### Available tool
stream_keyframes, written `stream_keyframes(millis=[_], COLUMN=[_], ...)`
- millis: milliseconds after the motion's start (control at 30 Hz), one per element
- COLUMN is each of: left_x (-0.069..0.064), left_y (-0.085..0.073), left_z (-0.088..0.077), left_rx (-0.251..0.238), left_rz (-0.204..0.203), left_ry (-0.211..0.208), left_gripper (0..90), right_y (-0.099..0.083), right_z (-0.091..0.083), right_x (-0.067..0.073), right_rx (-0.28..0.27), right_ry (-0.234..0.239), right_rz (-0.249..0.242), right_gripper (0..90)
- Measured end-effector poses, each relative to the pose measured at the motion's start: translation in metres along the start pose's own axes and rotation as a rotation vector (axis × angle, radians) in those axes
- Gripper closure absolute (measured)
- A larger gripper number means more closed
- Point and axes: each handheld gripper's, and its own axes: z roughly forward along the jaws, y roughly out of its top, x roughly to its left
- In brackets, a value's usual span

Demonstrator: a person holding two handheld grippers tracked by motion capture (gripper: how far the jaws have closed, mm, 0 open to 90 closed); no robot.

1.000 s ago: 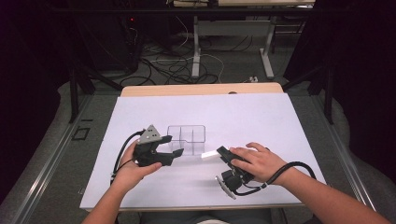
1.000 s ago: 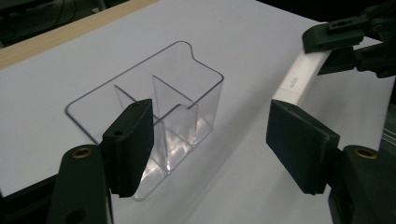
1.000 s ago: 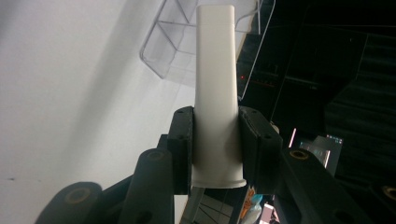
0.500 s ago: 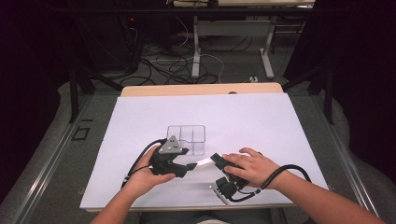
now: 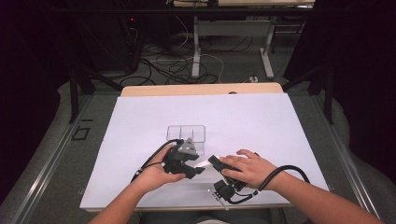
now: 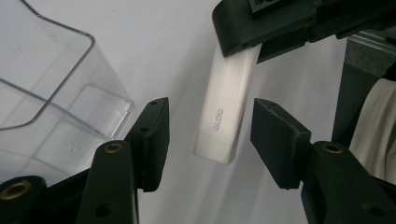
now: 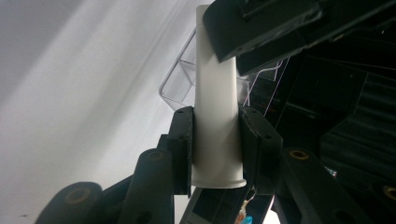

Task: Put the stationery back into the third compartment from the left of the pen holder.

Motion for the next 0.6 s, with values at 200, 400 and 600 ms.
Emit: stream_keyframes(millis=[200, 400, 600], left_x=[0.0, 0.002, 0.004], left_y=[0.011, 0.019, 0.023], left_z=[0.009, 0.014, 0.016], left_rx=[0.029, 0.076, 0.109], left_rz=[0.02, 0.039, 0.046], left_ry=[-0.022, -0.034, -0.053], left_gripper=[54.6, 60.8, 62.6], right_y=[0.002, 0.002, 0.003], right_z=[0.001, 0.001, 0.003], right_x=[0.0, 0.0, 0.001], right_rx=[-0.006, 0.011, -0.003], right_ry=[-0.014, -0.017, -0.026], right_rz=[-0.055, -0.067, -0.072], right_gripper=[67.3, 67.2, 67.2])
